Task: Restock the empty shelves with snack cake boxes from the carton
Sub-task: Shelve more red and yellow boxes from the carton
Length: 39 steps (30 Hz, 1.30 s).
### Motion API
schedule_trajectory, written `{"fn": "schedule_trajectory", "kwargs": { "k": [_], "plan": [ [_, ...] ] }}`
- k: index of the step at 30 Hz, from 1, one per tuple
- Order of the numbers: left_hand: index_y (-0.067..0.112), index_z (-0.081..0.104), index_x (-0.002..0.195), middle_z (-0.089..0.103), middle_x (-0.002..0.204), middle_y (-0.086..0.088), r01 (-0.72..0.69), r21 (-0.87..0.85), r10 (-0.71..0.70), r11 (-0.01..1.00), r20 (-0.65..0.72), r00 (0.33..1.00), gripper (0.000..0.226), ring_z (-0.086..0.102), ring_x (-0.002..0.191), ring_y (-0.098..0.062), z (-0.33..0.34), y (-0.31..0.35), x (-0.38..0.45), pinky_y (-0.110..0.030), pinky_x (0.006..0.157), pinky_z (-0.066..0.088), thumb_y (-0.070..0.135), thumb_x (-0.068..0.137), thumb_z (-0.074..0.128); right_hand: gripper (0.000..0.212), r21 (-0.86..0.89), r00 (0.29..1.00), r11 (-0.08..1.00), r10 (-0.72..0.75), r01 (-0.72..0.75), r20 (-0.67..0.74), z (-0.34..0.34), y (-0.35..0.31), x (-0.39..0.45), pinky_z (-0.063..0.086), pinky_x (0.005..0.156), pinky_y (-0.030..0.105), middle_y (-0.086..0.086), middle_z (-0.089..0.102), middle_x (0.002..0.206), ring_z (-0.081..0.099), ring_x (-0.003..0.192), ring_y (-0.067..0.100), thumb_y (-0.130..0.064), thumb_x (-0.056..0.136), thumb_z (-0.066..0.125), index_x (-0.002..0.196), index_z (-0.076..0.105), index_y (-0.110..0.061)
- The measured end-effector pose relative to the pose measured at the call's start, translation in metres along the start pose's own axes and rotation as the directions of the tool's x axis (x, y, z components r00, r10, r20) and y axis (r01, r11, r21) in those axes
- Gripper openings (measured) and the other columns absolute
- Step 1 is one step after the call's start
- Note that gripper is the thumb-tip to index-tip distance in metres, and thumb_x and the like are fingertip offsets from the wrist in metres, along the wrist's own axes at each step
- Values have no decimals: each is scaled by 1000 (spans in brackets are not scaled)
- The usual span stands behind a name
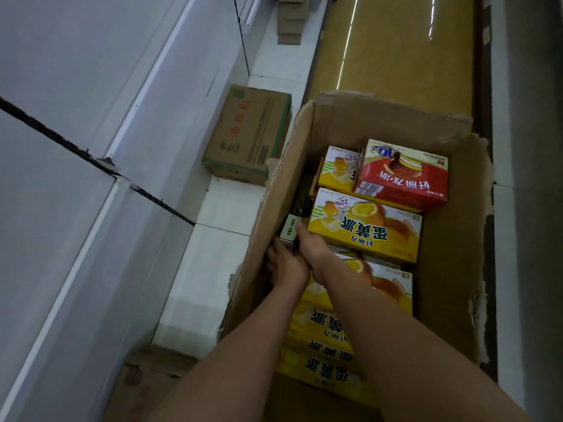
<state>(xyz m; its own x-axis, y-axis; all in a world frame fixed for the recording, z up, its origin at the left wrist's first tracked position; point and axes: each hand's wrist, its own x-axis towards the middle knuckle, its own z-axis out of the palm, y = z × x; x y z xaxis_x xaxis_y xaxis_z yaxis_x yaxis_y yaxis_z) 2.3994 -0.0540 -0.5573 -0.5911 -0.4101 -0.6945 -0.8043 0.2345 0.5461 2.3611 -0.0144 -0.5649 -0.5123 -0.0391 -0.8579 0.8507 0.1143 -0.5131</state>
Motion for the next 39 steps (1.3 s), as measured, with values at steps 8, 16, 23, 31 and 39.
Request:
{"fn": "schedule_trajectory", "kwargs": {
  "k": [8,16,23,31,39],
  "plan": [
    [12,33,132,39,142,-13,-2,-33,2,999,-2,1000,45,36,130,-31,1,-3,-3,-38,98,37,18,92,54,51,87,998,996,12,-7,-53,-12,-4,-3,44,60,27,12,62,113,58,79,20,-48,98,40,121,56,-6],
    [12,44,130,43,131,-12,-157,141,186,977,-218,958,51,40,124,-31,0,3,-25,-38,93,41,21,85,67,48,70,989,996,-52,63,-140,-20,-11,-28,50,66,29,13,69,101,67,86,27,-45,98,40,114,64,-7],
    [14,60,113,51,112,-7,-413,147,437,899,-250,864,29,54,100,-24,-24,29,-55,-27,71,40,19,85,67,26,80,975,984,-146,161,-168,-54,-18,-64,37,59,28,11,58,95,47,69,17,-14,97,43,112,63,-7],
    [25,56,87,67,94,-1,-463,-193,438,865,-162,884,22,64,89,-23,-56,85,-101,-42,83,53,20,73,72,48,-36,931,954,-299,298,-207,-112,-29,-131,39,99,38,10,39,146,41,130,31,-32,99,47,143,37,-16],
    [15,51,99,65,101,-11,-418,-495,474,762,-14,880,30,66,92,-28,-36,125,-169,-44,83,55,18,80,74,42,131,885,890,-399,436,-240,-160,-31,-200,50,91,37,10,68,105,64,98,28,-45,94,51,112,64,-9]
  ]
}}
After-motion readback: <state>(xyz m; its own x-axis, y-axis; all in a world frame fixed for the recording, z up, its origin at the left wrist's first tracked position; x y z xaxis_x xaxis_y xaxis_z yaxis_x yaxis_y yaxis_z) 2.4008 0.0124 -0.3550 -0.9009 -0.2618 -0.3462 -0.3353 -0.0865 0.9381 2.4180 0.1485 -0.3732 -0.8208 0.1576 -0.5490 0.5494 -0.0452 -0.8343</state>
